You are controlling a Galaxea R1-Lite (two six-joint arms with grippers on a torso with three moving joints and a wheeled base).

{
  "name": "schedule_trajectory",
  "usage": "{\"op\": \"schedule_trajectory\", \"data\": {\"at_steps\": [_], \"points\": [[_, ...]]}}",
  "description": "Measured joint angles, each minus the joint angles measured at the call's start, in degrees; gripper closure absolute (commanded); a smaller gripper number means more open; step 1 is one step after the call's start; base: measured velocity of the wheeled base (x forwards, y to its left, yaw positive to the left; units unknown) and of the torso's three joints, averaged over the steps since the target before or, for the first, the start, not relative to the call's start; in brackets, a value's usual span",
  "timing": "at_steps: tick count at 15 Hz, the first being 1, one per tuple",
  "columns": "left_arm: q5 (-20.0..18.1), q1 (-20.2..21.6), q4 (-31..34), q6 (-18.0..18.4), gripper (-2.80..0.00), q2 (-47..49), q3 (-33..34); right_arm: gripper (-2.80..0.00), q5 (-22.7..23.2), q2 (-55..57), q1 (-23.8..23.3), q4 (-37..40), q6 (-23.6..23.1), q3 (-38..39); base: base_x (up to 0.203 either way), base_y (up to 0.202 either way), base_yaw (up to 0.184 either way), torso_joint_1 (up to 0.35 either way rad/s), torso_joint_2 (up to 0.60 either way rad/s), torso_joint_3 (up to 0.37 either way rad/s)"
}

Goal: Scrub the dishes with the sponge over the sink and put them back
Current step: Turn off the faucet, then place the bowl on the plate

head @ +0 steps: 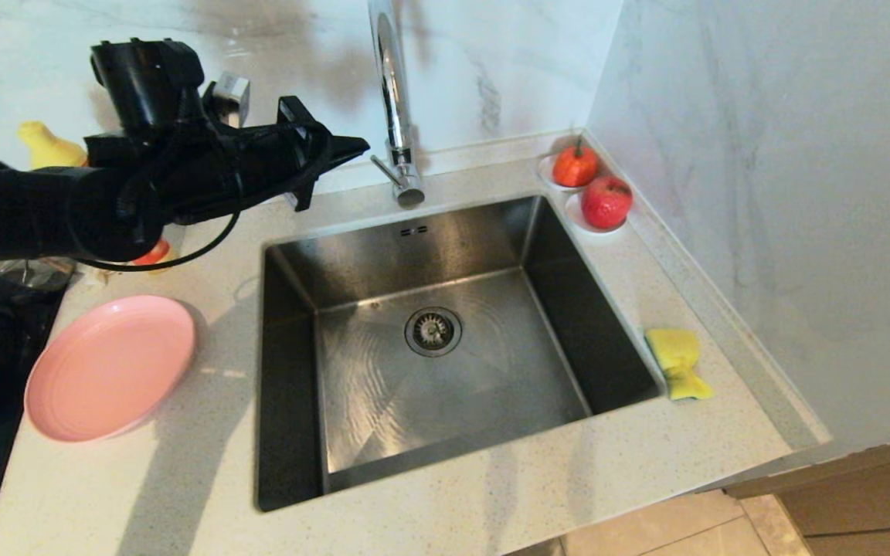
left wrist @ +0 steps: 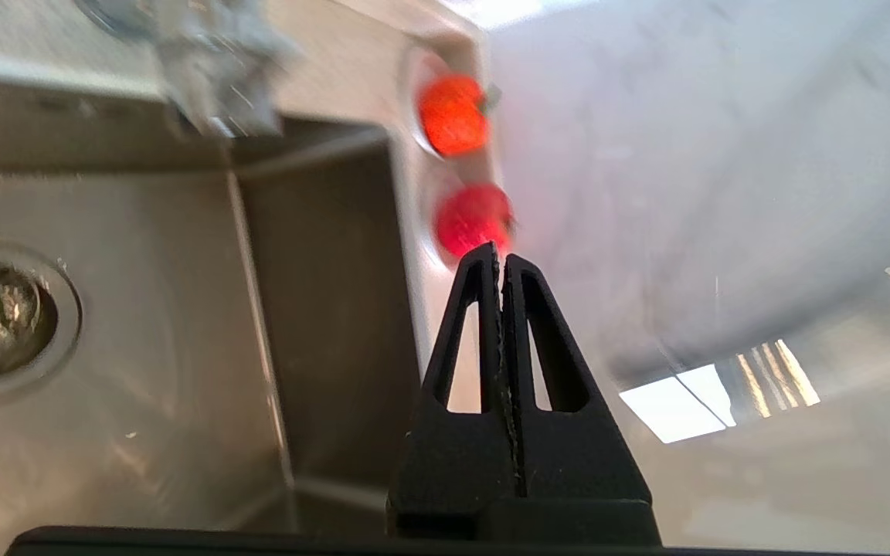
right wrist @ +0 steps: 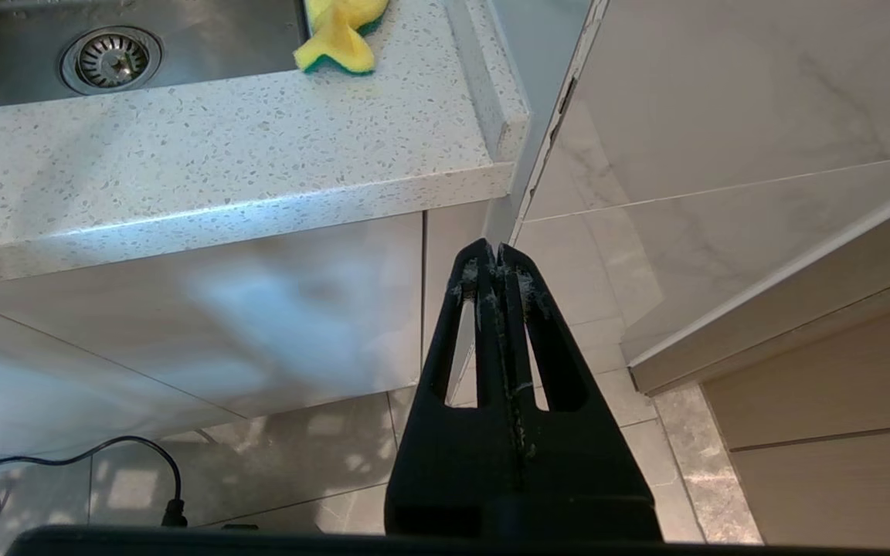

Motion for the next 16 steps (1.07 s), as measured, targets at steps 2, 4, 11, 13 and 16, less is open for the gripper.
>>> {"op": "schedule_trajectory", "data": {"at_steps": [2,4,11,13,16], "points": [[0.1,-0.3,1.1,3.2,0.0,-7.3,6.7,0.0,0.0,0.0,0.0,0.0,0.0,0.0,0.0,0.0,0.0,0.0,0.0,0.0],[1.4,-0.3,4.3,8.1,0.0,-15.3,12.6,0.0,0.0,0.0,0.0,0.0,0.0,0.0,0.0,0.0,0.0,0.0,0.0,0.0],[33.8,0.2,15.7,33.6,0.0,-37.7,27.8,0.0,0.0,0.0,0.0,0.0,0.0,0.0,0.0,0.0,0.0,0.0,0.0,0.0],[45.4,0.3,18.3,38.6,0.0,-41.4,29.7,0.0,0.0,0.0,0.0,0.0,0.0,0.0,0.0,0.0,0.0,0.0,0.0,0.0],[59.1,0.8,21.2,50.2,0.0,-47.2,30.8,0.0,0.0,0.0,0.0,0.0,0.0,0.0,0.0,0.0,0.0,0.0,0.0,0.0]]}}
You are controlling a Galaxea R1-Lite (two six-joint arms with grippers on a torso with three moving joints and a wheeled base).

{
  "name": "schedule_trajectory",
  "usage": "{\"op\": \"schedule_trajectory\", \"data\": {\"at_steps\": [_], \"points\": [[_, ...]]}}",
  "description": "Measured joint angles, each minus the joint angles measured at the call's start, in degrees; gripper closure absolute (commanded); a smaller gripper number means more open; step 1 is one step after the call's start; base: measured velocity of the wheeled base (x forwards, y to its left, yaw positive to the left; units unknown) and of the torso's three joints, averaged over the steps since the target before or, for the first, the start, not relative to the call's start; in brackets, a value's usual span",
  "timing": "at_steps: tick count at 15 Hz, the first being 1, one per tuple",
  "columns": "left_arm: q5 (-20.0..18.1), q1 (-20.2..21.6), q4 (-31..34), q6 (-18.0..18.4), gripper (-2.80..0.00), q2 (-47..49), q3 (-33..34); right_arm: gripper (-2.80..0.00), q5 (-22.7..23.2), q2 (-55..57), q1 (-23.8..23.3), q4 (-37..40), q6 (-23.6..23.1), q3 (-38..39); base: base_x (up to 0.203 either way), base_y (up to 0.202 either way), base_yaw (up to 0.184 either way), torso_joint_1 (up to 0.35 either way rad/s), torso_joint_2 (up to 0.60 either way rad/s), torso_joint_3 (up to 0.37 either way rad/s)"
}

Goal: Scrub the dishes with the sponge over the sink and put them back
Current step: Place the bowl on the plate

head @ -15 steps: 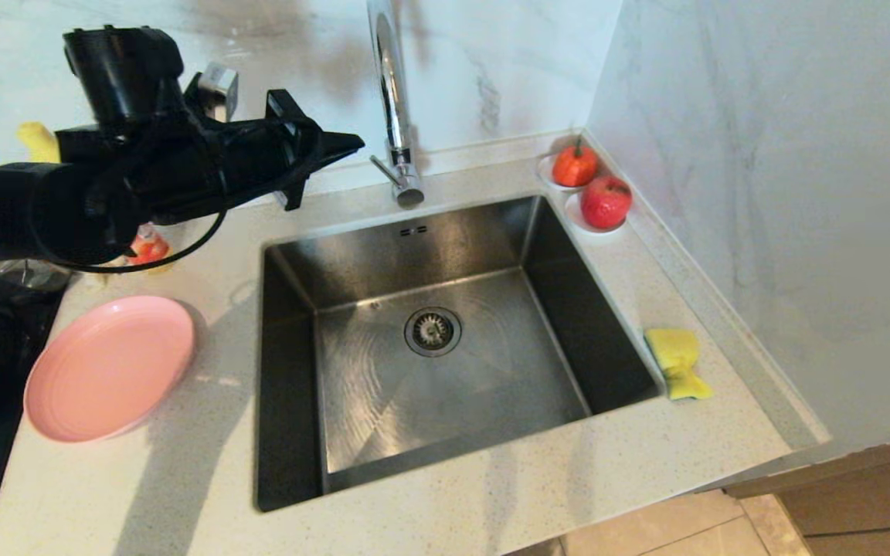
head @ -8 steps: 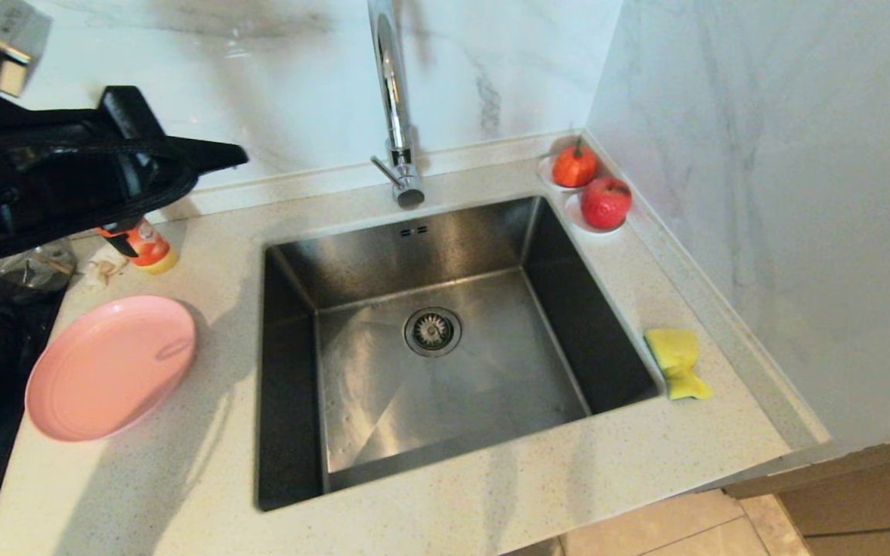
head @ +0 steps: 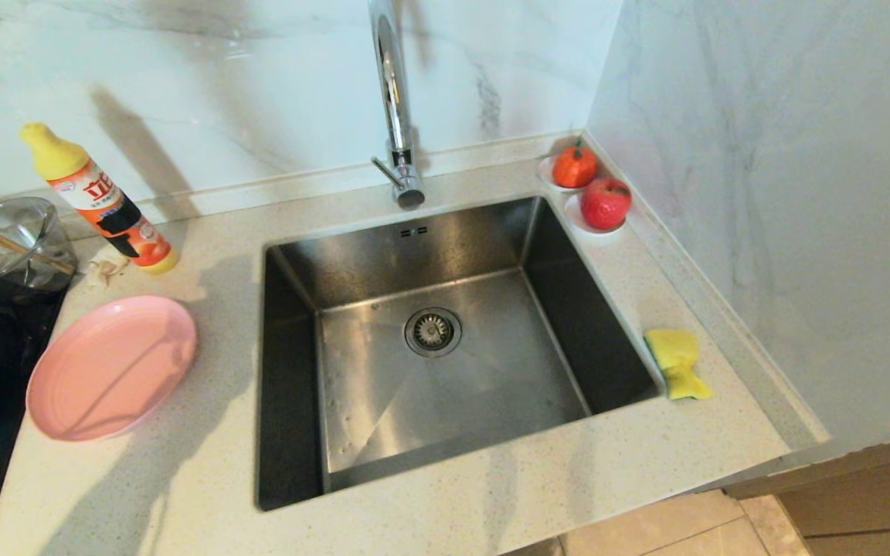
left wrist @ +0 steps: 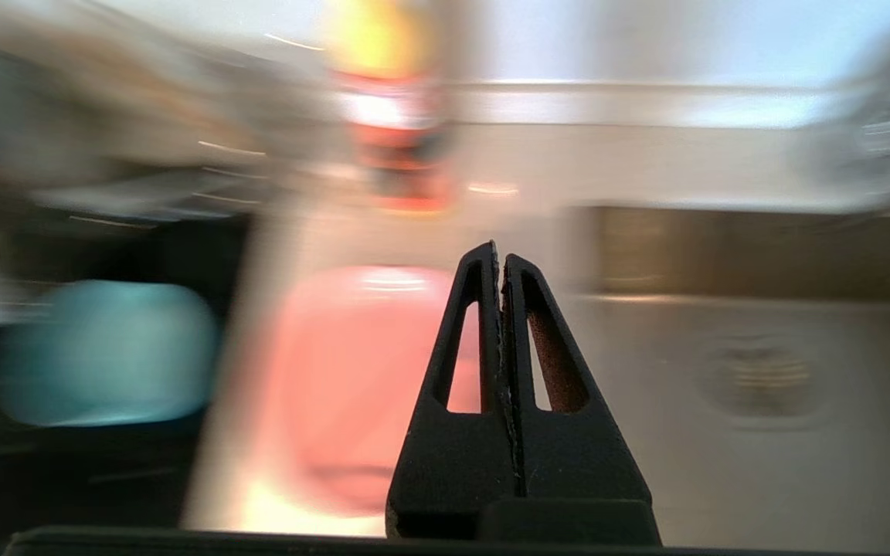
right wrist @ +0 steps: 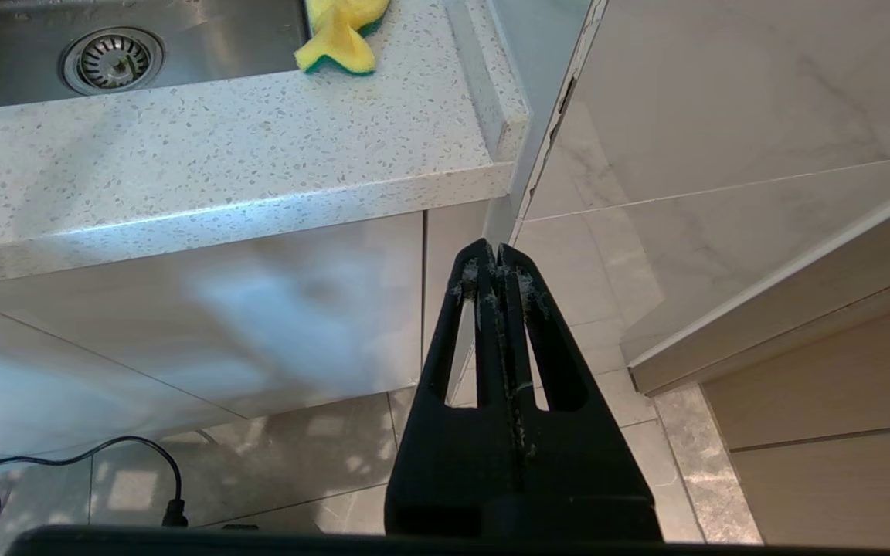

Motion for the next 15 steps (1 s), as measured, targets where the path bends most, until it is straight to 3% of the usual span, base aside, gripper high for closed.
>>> {"op": "schedule_trajectory", "data": {"at_steps": [2,4,6,8,11,13,15], "points": [[4.5,0.9,4.4,9.7,0.0,-2.6,-1.4,0.0,0.0,0.0,0.0,0.0,0.0,0.0,0.0,0.0,0.0,0.0,0.0,0.0],[7.9,1.7,7.5,15.8,0.0,-2.1,-5.1,0.0,0.0,0.0,0.0,0.0,0.0,0.0,0.0,0.0,0.0,0.0,0.0,0.0],[10.1,3.9,12.5,18.9,0.0,0.0,-10.7,0.0,0.0,0.0,0.0,0.0,0.0,0.0,0.0,0.0,0.0,0.0,0.0,0.0],[9.4,7.2,19.4,20.6,0.0,3.2,-16.7,0.0,0.0,0.0,0.0,0.0,0.0,0.0,0.0,0.0,0.0,0.0,0.0,0.0],[3.7,15.5,24.6,20.9,0.0,9.8,-22.2,0.0,0.0,0.0,0.0,0.0,0.0,0.0,0.0,0.0,0.0,0.0,0.0,0.0],[-2.8,21.8,25.0,19.9,0.0,14.5,-23.4,0.0,0.0,0.0,0.0,0.0,0.0,0.0,0.0,0.0,0.0,0.016,0.0,0.003],[-11.3,28.0,25.3,15.9,0.0,19.2,-23.9,0.0,0.0,0.0,0.0,0.0,0.0,0.0,0.0,0.0,0.0,0.0,0.0,0.0]]}}
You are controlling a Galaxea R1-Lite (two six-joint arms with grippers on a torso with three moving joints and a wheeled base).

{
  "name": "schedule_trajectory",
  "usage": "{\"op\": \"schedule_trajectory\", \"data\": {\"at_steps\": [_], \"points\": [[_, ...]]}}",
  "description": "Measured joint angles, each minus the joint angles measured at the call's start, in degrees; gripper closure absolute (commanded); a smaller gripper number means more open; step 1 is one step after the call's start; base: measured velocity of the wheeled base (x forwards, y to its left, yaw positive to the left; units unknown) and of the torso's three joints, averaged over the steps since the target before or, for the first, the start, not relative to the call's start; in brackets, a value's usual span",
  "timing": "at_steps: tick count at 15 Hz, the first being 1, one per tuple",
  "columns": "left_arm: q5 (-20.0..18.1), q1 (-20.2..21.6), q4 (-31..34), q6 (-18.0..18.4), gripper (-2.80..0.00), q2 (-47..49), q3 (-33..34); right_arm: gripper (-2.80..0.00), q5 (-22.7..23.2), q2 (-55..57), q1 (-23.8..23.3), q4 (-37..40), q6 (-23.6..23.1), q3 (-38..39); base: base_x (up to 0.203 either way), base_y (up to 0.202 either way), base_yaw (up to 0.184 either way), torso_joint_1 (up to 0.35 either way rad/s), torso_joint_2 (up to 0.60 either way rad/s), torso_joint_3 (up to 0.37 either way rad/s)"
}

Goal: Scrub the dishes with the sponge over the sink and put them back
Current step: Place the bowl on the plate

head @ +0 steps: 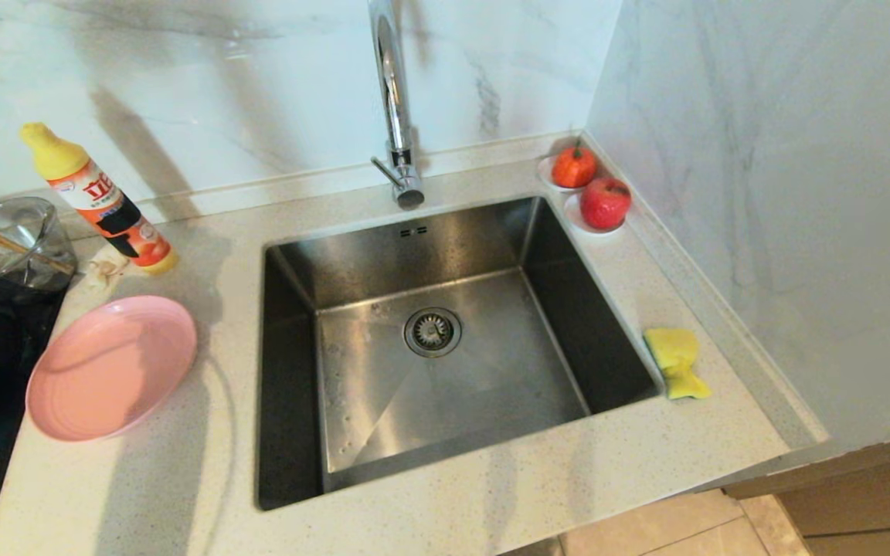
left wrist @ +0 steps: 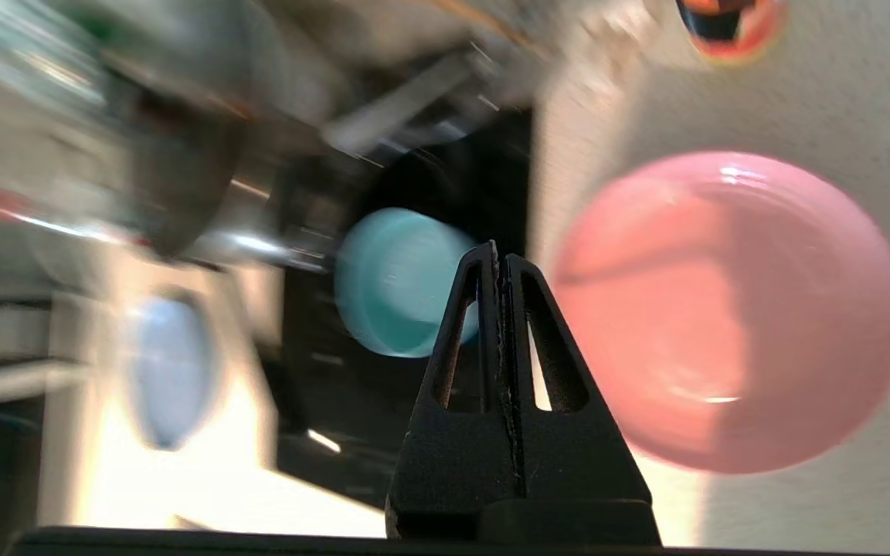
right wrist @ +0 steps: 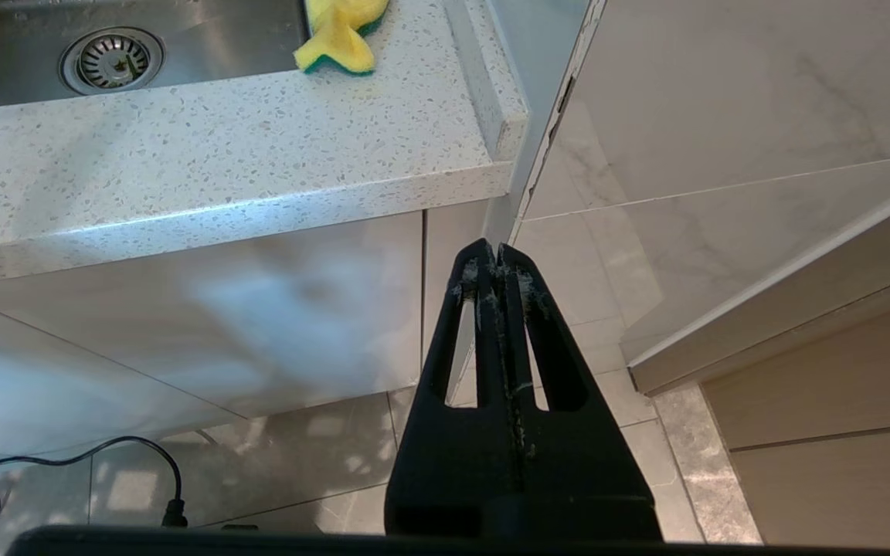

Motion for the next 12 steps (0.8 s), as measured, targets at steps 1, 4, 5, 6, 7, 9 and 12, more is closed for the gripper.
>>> {"op": "schedule_trajectory", "data": {"at_steps": [1,4,5,6,7,9,12], "points": [[-4.3,2.7,0.3,-2.2,0.0,1.8,-0.1,0.0,0.0,0.0,0.0,0.0,0.0,0.0,0.0,0.0,0.0,0.0,0.0,0.0],[-15.9,9.4,3.1,-8.0,0.0,5.2,-0.2,0.0,0.0,0.0,0.0,0.0,0.0,0.0,0.0,0.0,0.0,0.0,0.0,0.0],[-18.1,11.3,3.4,-8.4,0.0,5.7,-0.2,0.0,0.0,0.0,0.0,0.0,0.0,0.0,0.0,0.0,0.0,0.0,0.0,0.0],[-19.7,13.5,3.4,-8.4,0.0,6.1,-0.1,0.0,0.0,0.0,0.0,0.0,0.0,0.0,0.0,0.0,0.0,0.0,0.0,0.0],[-21.2,15.6,3.3,-8.4,0.0,6.6,0.1,0.0,0.0,0.0,0.0,0.0,0.0,0.0,0.0,0.0,0.0,0.0,0.0,0.0],[-25.9,20.3,3.2,-8.5,0.0,8.1,0.3,0.0,0.0,0.0,0.0,0.0,0.0,0.0,0.0,0.0,0.0,0.0,0.0,0.0],[-32.6,26.2,3.1,-8.5,0.0,10.1,1.6,0.0,0.0,0.0,0.0,0.0,0.0,0.0,0.0,0.0,0.0,0.0,0.0,0.0]]}}
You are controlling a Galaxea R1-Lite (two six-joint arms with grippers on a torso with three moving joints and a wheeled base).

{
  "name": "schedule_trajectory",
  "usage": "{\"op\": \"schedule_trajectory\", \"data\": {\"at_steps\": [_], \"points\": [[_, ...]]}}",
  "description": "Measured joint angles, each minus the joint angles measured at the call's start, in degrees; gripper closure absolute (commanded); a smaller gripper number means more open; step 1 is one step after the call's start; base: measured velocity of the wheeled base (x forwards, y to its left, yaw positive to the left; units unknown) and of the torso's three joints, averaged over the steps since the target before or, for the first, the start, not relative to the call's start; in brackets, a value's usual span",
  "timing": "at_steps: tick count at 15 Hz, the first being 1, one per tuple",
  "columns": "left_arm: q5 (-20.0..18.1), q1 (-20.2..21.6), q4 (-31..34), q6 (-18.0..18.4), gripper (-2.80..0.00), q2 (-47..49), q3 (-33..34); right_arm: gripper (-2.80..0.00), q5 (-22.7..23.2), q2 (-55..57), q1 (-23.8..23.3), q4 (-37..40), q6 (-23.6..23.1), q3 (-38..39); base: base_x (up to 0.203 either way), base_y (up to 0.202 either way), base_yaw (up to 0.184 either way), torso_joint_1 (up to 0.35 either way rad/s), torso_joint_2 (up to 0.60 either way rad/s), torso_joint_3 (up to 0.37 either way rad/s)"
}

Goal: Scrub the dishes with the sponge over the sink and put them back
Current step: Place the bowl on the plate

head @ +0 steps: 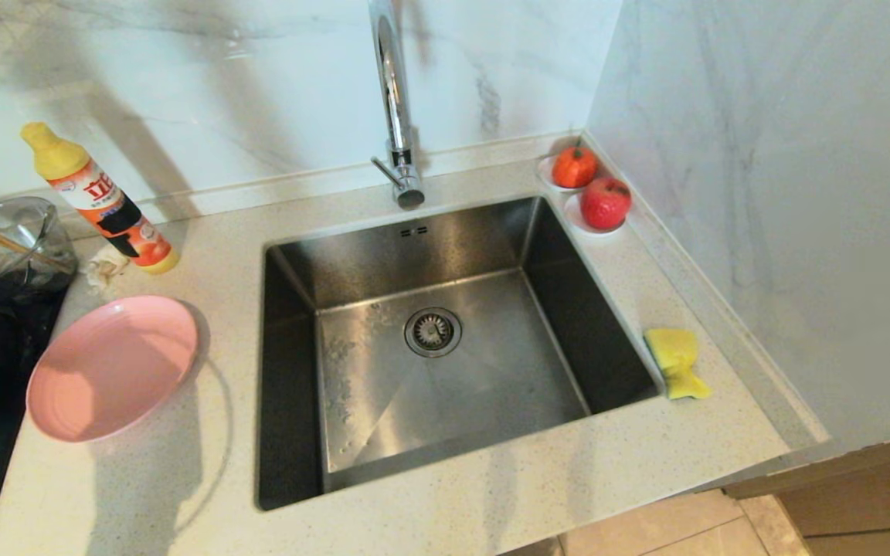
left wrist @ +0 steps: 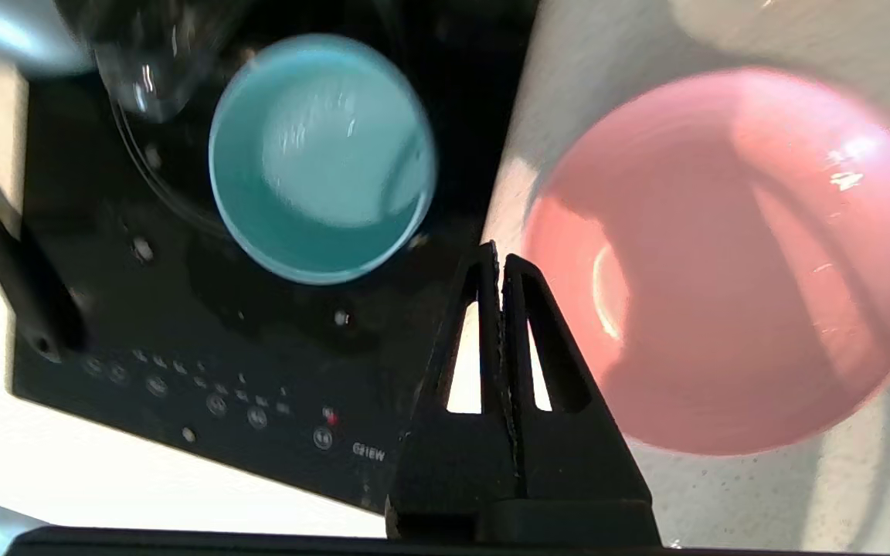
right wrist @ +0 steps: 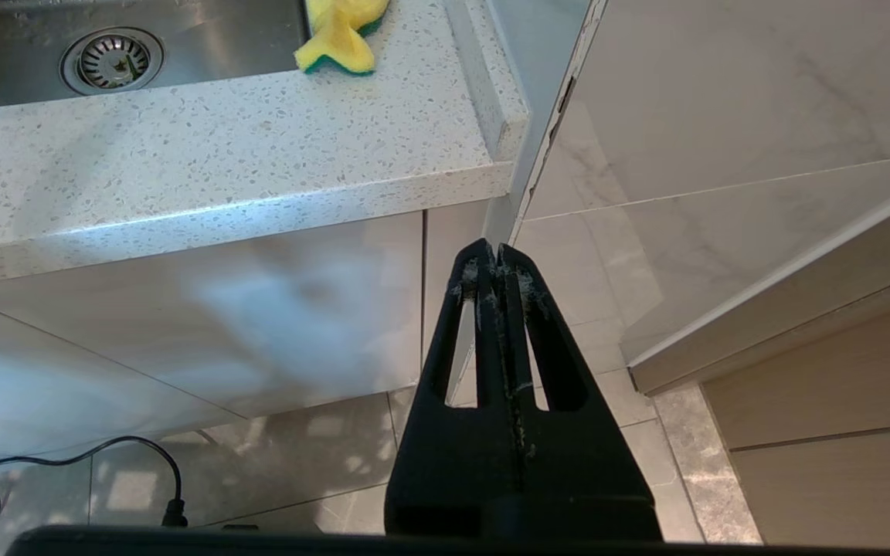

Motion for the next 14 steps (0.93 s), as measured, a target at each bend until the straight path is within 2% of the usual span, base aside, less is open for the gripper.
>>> {"op": "schedule_trajectory", "data": {"at_steps": [2,3,5,9,14], "points": [[-1.7,2.3,-0.3,0.1,0.0,1.0,1.7,0.0,0.0,0.0,0.0,0.0,0.0,0.0,0.0,0.0,0.0,0.0,0.0,0.0],[-3.1,3.4,-0.3,0.1,-2.8,1.6,2.3,0.0,0.0,0.0,0.0,0.0,0.0,0.0,0.0,0.0,0.0,0.0,0.0,0.0],[-5.2,5.2,-0.3,0.4,-2.8,2.9,2.6,0.0,0.0,0.0,0.0,0.0,0.0,0.0,0.0,0.0,0.0,0.0,0.0,0.0],[-5.3,7.3,-1.6,2.4,-2.8,5.9,3.7,0.0,0.0,0.0,0.0,0.0,0.0,0.0,0.0,0.0,0.0,0.0,0.0,0.0],[-6.7,7.8,-8.9,4.0,-2.8,9.7,7.8,0.0,0.0,0.0,0.0,0.0,0.0,0.0,0.0,0.0,0.0,0.0,0.0,0.0]]}}
